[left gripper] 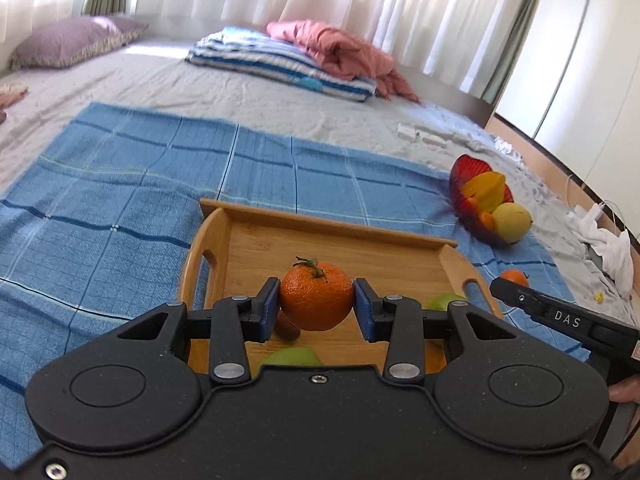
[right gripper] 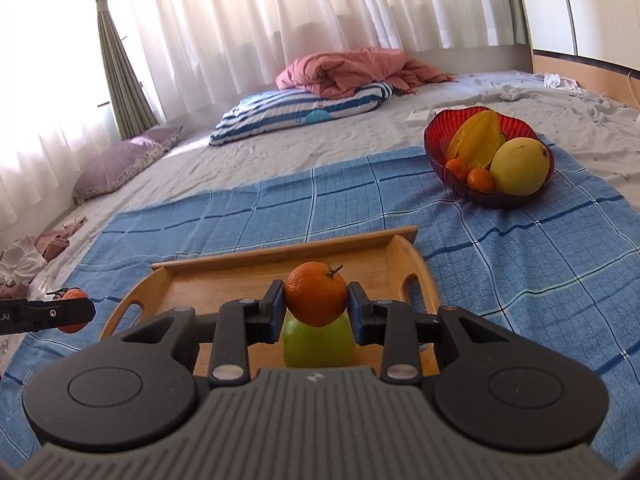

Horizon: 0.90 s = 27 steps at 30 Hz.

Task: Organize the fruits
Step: 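Lift the tangerine and red date and carry both over the tray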

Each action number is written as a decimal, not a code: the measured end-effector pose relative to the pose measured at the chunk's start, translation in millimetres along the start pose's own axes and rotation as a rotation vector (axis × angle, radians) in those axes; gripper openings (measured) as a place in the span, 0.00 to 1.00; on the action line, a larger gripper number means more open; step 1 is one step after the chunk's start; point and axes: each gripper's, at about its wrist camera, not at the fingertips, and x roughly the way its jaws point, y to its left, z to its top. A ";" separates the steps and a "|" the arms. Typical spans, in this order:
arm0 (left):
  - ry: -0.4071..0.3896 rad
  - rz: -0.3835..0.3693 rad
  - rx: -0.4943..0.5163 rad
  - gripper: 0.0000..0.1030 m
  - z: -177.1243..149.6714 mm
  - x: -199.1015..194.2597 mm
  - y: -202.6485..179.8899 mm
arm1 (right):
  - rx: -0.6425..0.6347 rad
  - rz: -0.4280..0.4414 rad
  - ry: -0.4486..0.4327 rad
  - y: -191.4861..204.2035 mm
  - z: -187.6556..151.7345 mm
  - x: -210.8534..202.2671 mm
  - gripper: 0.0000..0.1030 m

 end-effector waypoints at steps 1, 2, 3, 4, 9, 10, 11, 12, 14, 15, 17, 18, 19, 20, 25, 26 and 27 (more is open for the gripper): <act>0.020 0.000 -0.006 0.36 4.0 6.9 1.9 | -0.006 -0.005 0.012 1.0 2.4 5.6 0.36; 0.033 0.002 -0.009 0.36 5.9 12.3 4.1 | -0.012 -0.007 0.025 1.8 4.6 11.2 0.36; 0.045 0.009 -0.011 0.36 9.1 18.3 5.6 | -0.015 -0.007 0.037 2.6 6.6 16.9 0.36; 0.051 0.019 -0.012 0.36 11.3 23.4 6.3 | -0.012 -0.006 0.050 2.9 8.7 22.5 0.36; 0.089 0.048 -0.013 0.36 19.5 50.2 10.7 | -0.005 -0.010 0.102 3.8 15.9 49.3 0.36; 0.098 0.048 -0.016 0.36 19.8 54.6 10.9 | -0.009 -0.016 0.109 4.7 16.4 54.0 0.36; 0.110 0.049 -0.019 0.36 20.2 60.4 11.4 | -0.013 -0.024 0.117 5.3 16.9 58.5 0.36; 0.118 0.050 -0.020 0.36 20.4 65.0 11.7 | -0.020 -0.031 0.124 6.6 17.0 63.0 0.36; 0.131 0.058 -0.017 0.36 20.1 73.6 12.1 | -0.036 -0.043 0.137 9.9 16.3 70.4 0.36; 0.137 0.065 -0.012 0.36 20.1 78.1 12.2 | -0.045 -0.044 0.145 11.2 16.1 73.1 0.36; 0.147 0.077 -0.009 0.36 20.2 86.1 13.0 | -0.061 -0.048 0.162 14.7 15.7 79.1 0.36; 0.153 0.082 -0.010 0.36 20.0 90.1 13.9 | -0.070 -0.051 0.169 16.5 15.6 82.2 0.36; 0.161 0.086 -0.010 0.36 19.9 93.9 15.0 | -0.083 -0.053 0.177 18.5 15.5 85.2 0.36; 0.167 0.091 -0.012 0.36 19.8 97.2 15.9 | -0.093 -0.057 0.184 20.3 15.4 88.7 0.36; 0.188 0.114 -0.009 0.36 20.2 110.7 17.9 | -0.096 -0.103 0.248 23.9 20.1 107.4 0.36; 0.194 0.115 -0.010 0.36 20.0 112.6 18.6 | -0.102 -0.109 0.258 24.7 21.0 110.2 0.36; 0.199 0.116 -0.011 0.36 19.9 115.0 19.0 | -0.112 -0.117 0.266 25.1 21.6 112.6 0.36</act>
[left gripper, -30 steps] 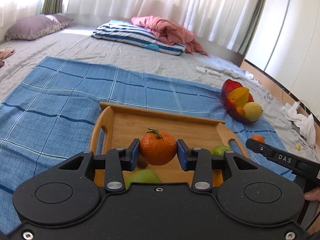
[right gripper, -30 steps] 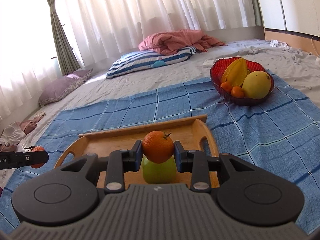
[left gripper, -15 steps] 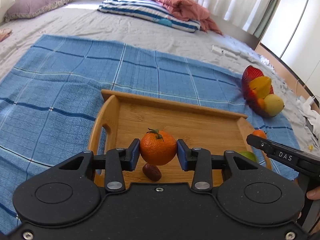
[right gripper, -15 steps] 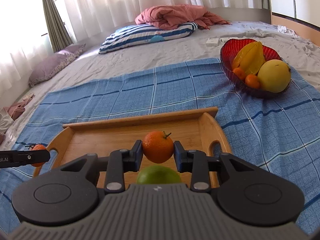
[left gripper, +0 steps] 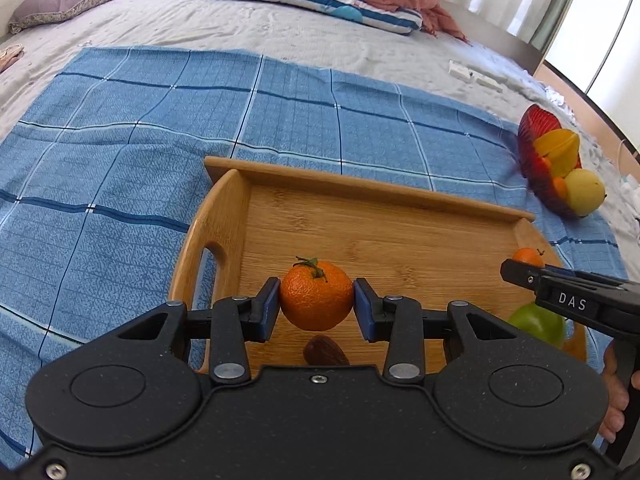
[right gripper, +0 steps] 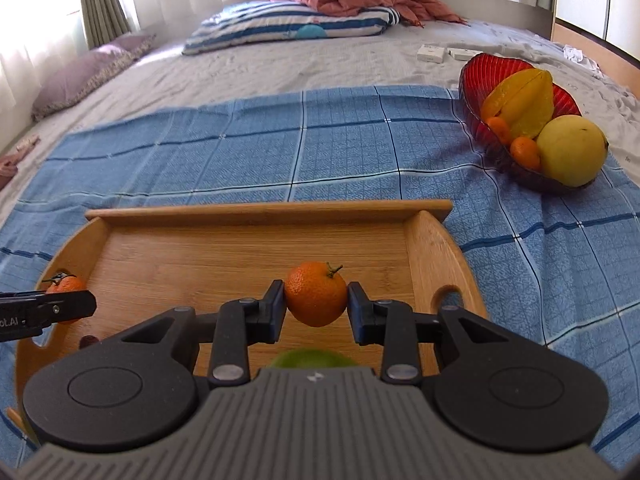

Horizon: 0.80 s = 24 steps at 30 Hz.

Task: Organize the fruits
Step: 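Lift the tangerine and red date and carry both over the tray, then lower the tangerine and red date onto the tray and open both grippers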

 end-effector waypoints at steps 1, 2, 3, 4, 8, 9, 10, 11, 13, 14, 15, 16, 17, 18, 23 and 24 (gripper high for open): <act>0.004 0.002 0.001 0.36 0.3 1.8 0.0 | -0.012 -0.012 0.013 1.0 1.4 2.6 0.37; 0.008 0.007 0.003 0.36 0.6 3.8 -0.3 | -0.021 -0.024 0.029 2.4 2.8 4.8 0.37; 0.013 0.014 0.006 0.36 0.7 6.2 -0.6 | -0.027 -0.033 0.040 2.8 3.6 6.7 0.37; 0.018 0.019 0.009 0.36 0.8 8.3 -0.7 | -0.033 -0.038 0.049 3.4 4.2 8.3 0.37; 0.035 0.028 0.009 0.36 1.7 15.1 -1.6 | -0.047 -0.044 0.082 5.5 5.5 13.8 0.37; 0.038 0.029 0.008 0.36 1.9 16.2 -1.0 | -0.052 -0.045 0.090 6.1 5.5 15.2 0.37; 0.042 0.034 0.008 0.36 2.0 17.4 -0.9 | -0.056 -0.044 0.097 6.7 5.2 16.4 0.37; 0.047 0.040 0.010 0.36 2.0 18.8 -0.8 | -0.059 -0.044 0.104 7.4 4.8 17.6 0.37; 0.056 0.055 0.022 0.36 1.9 21.9 -1.7 | -0.067 -0.045 0.118 8.3 4.7 19.7 0.37; 0.059 0.059 0.025 0.36 1.9 22.9 -1.7 | -0.073 -0.049 0.123 9.3 4.6 20.6 0.37; 0.062 0.060 0.027 0.36 2.1 23.9 -1.8 | -0.080 -0.052 0.126 10.0 4.5 21.4 0.37; 0.060 0.061 0.029 0.36 2.5 24.2 -2.1 | -0.085 -0.053 0.130 10.4 4.7 22.1 0.37; 0.062 0.063 0.030 0.36 3.0 24.0 -1.9 | -0.088 -0.053 0.135 10.7 4.7 22.9 0.37; 0.064 0.064 0.030 0.36 3.5 24.2 -2.2 | -0.089 -0.053 0.140 10.9 4.9 23.6 0.37; 0.068 0.067 0.042 0.36 4.1 24.9 -3.8 | -0.087 -0.049 0.149 11.0 5.4 25.1 0.38; 0.067 0.068 0.045 0.37 3.9 24.9 -4.3 | -0.086 -0.048 0.149 10.6 5.6 25.4 0.38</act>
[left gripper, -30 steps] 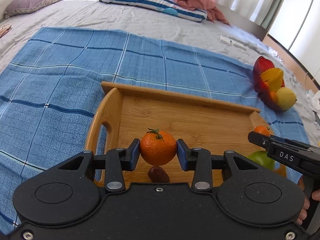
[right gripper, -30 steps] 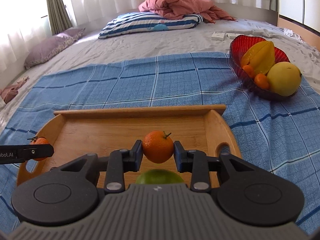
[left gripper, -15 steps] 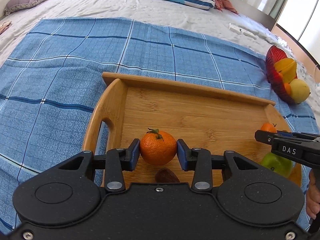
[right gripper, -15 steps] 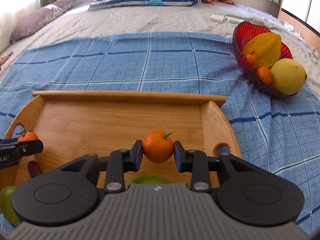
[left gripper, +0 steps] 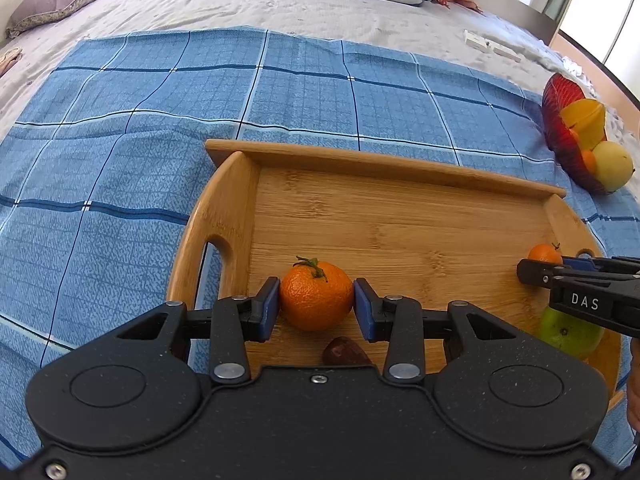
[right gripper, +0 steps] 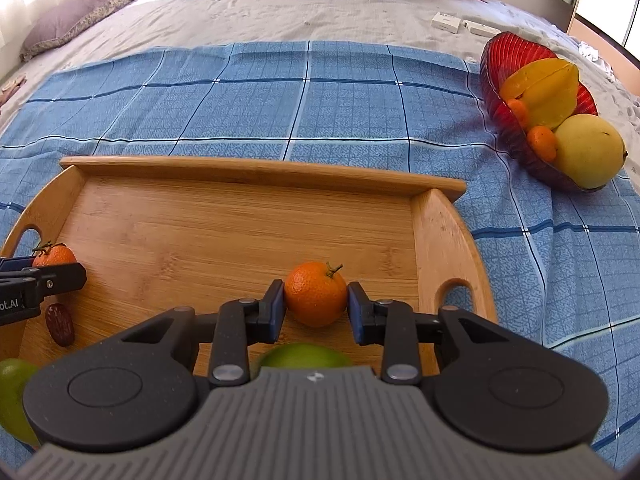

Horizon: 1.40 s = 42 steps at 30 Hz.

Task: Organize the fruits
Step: 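Lower the tangerine and red date onto the tray and open both grippers, then withdraw both tools from the tray back toward the loose fruits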

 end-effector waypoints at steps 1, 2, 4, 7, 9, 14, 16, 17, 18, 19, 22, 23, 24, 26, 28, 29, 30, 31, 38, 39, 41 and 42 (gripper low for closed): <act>0.000 -0.001 0.002 0.37 -0.4 0.1 0.1 | 0.002 0.001 0.000 -0.3 0.1 -0.2 0.38; -0.001 -0.001 0.002 0.37 -0.6 0.3 0.0 | 0.005 0.003 -0.001 -0.7 0.0 -0.2 0.38; -0.002 -0.005 0.000 0.36 -0.6 0.2 0.3 | 0.016 0.008 -0.002 -2.3 0.0 0.4 0.38; -0.006 -0.005 -0.004 0.36 -0.2 0.3 0.7 | 0.030 0.014 -0.004 -4.0 -0.3 0.5 0.41; -0.008 -0.002 -0.006 0.38 -0.3 0.7 0.6 | 0.033 0.016 -0.005 -4.3 -0.5 0.5 0.43; -0.013 -0.009 -0.030 0.53 0.1 0.7 2.9 | 0.052 0.027 -0.020 -6.0 -1.7 -0.2 0.54; -0.015 -0.002 -0.030 0.56 -0.2 0.7 2.9 | 0.068 0.046 -0.029 -8.1 -1.9 -1.3 0.58; -0.016 0.002 -0.028 0.57 -0.4 0.7 3.0 | 0.074 0.054 -0.034 -9.1 -2.2 -2.0 0.59; -0.017 0.006 -0.028 0.59 -0.7 0.4 2.9 | 0.077 0.060 -0.040 -9.6 -2.2 -3.0 0.61; -0.018 0.007 -0.030 0.62 -1.0 0.0 3.3 | 0.081 0.062 -0.047 -10.0 -2.1 -4.2 0.63; -0.027 -0.013 -0.047 0.71 -2.0 -2.2 5.1 | 0.095 0.069 -0.070 -12.1 -2.3 -8.9 0.68; -0.029 -0.019 -0.058 0.72 -2.1 -3.4 5.7 | 0.102 0.074 -0.079 -13.2 -2.7 -10.6 0.69; -0.030 -0.022 -0.064 0.75 -2.1 -4.4 6.2 | 0.110 0.078 -0.088 -14.2 -3.2 -12.5 0.72; -0.036 -0.021 -0.068 0.79 -2.3 -7.1 5.9 | 0.123 0.089 -0.104 -16.3 -4.6 -15.5 0.75; -0.043 -0.020 -0.071 0.81 -3.2 -10.7 5.8 | 0.134 0.102 -0.124 -18.2 -7.2 -19.6 0.79; -0.047 -0.024 -0.075 0.82 -3.9 -13.1 6.3 | 0.138 0.104 -0.138 -18.9 -8.9 -22.2 0.80; -0.051 -0.030 -0.081 0.83 -4.7 -15.4 7.3 | 0.144 0.103 -0.154 -19.8 -10.9 -25.0 0.82; -0.054 -0.036 -0.088 0.85 -5.4 -17.7 8.2 | 0.155 0.097 -0.174 -21.0 -13.1 -28.3 0.85; -0.085 -0.102 -0.136 0.86 -17.8 -41.8 19.0 | 0.195 0.115 -0.257 -31.2 -29.5 -49.5 0.87; -0.092 -0.114 -0.138 0.86 -20.3 -46.2 20.2 | 0.190 0.119 -0.266 -31.2 -32.5 -52.8 0.87; -0.111 -0.133 -0.136 0.86 -26.8 -56.6 21.6 | 0.175 0.123 -0.287 -30.7 -38.5 -59.1 0.88; -0.119 -0.139 -0.133 0.86 -30.0 -61.4 21.5 | 0.169 0.124 -0.298 -30.6 -41.7 -62.6 0.88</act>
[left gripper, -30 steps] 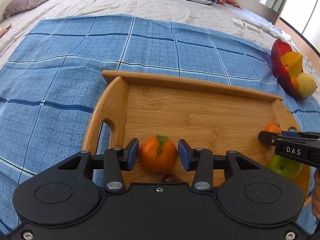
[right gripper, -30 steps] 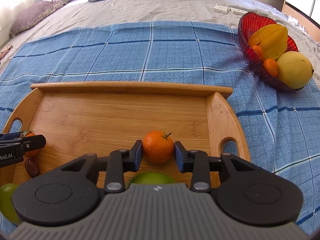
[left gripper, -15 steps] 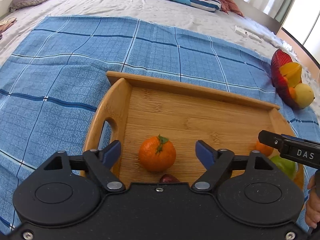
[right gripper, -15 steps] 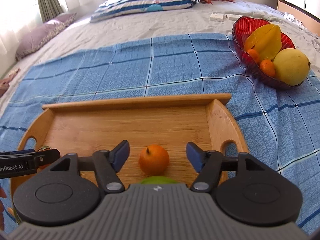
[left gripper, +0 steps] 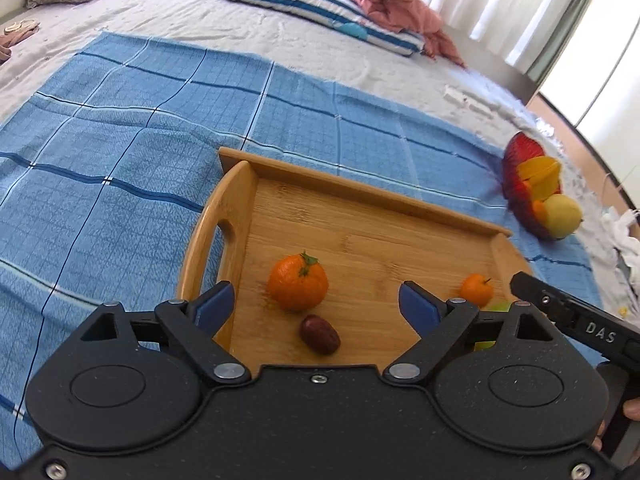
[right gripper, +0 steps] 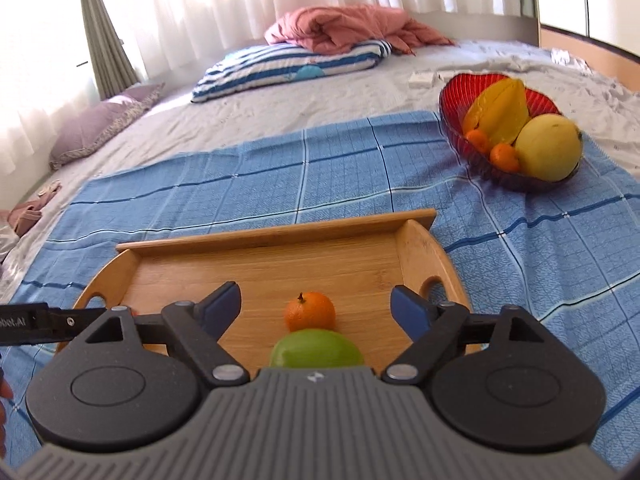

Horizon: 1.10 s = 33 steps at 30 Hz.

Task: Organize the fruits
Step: 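Withdraw both tools from the tray back toward the loose fruits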

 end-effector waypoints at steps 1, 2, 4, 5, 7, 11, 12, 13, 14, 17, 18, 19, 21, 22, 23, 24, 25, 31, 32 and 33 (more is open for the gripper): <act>-0.008 -0.010 0.006 0.86 -3.4 -5.6 -0.6 | -0.005 0.004 -0.009 0.1 -2.1 -4.1 0.88; -0.016 -0.019 0.013 0.87 -7.2 -11.0 -1.5 | -0.009 0.009 -0.018 0.0 -4.2 -8.0 0.88; -0.028 -0.035 0.030 0.87 -16.1 -21.7 -4.8 | -0.012 0.016 -0.034 -0.3 -8.5 -16.1 0.88; -0.038 -0.043 0.039 0.87 -21.3 -27.4 -6.3 | -0.011 0.019 -0.043 -0.6 -10.6 -19.9 0.88; -0.056 -0.058 0.053 0.87 -30.1 -36.3 -8.8 | -0.005 0.024 -0.063 -1.4 -15.9 -27.5 0.89; -0.090 -0.081 0.075 0.87 -51.1 -53.2 -15.0 | 0.010 0.036 -0.086 -5.0 -26.4 -40.3 0.89; -0.100 -0.083 0.082 0.87 -56.0 -56.6 -16.5 | 0.014 0.041 -0.091 -6.4 -29.6 -43.3 0.89; -0.111 -0.084 0.090 0.87 -60.8 -60.3 -17.9 | 0.017 0.046 -0.096 -7.6 -32.8 -46.7 0.89; -0.120 -0.085 0.099 0.87 -64.9 -63.7 -19.4 | 0.019 0.051 -0.100 -8.7 -35.5 -49.8 0.89; -0.156 -0.074 0.129 0.87 -79.0 -74.8 -24.4 | 0.022 0.061 -0.115 -11.8 -44.3 -59.8 0.91; -0.168 -0.070 0.139 0.87 -83.0 -77.6 -25.8 | 0.021 0.064 -0.120 -12.7 -47.2 -63.0 0.91; -0.178 -0.067 0.149 0.87 -87.1 -80.6 -27.5 | 0.019 0.065 -0.123 -13.3 -49.6 -65.6 0.91; -0.189 -0.067 0.165 0.87 -94.3 -85.1 -30.1 | 0.011 0.068 -0.129 -13.8 -54.4 -71.0 0.91; -0.192 -0.068 0.170 0.88 -97.2 -86.5 -31.5 | 0.005 0.068 -0.131 -13.7 -56.7 -73.8 0.91; -0.194 -0.068 0.176 0.88 -100.8 -88.5 -32.7 | -0.001 0.068 -0.133 -13.7 -58.8 -76.3 0.91; -0.196 -0.069 0.183 0.88 -104.2 -90.0 -33.6 | -0.007 0.066 -0.137 -13.3 -61.5 -79.2 0.92; -0.200 -0.068 0.190 0.88 -106.7 -91.0 -33.8 | -0.011 0.065 -0.142 -13.0 -63.6 -81.6 0.93; -0.216 -0.058 0.204 0.88 -123.2 -96.7 -35.6 | -0.039 0.059 -0.159 -12.0 -77.6 -92.3 0.95; -0.223 -0.056 0.205 0.88 -126.4 -98.7 -35.9 | -0.044 0.057 -0.161 -11.8 -80.2 -93.7 0.95; -0.231 -0.054 0.207 0.88 -129.9 -100.6 -36.3 | -0.048 0.055 -0.164 -11.5 -83.0 -95.1 0.95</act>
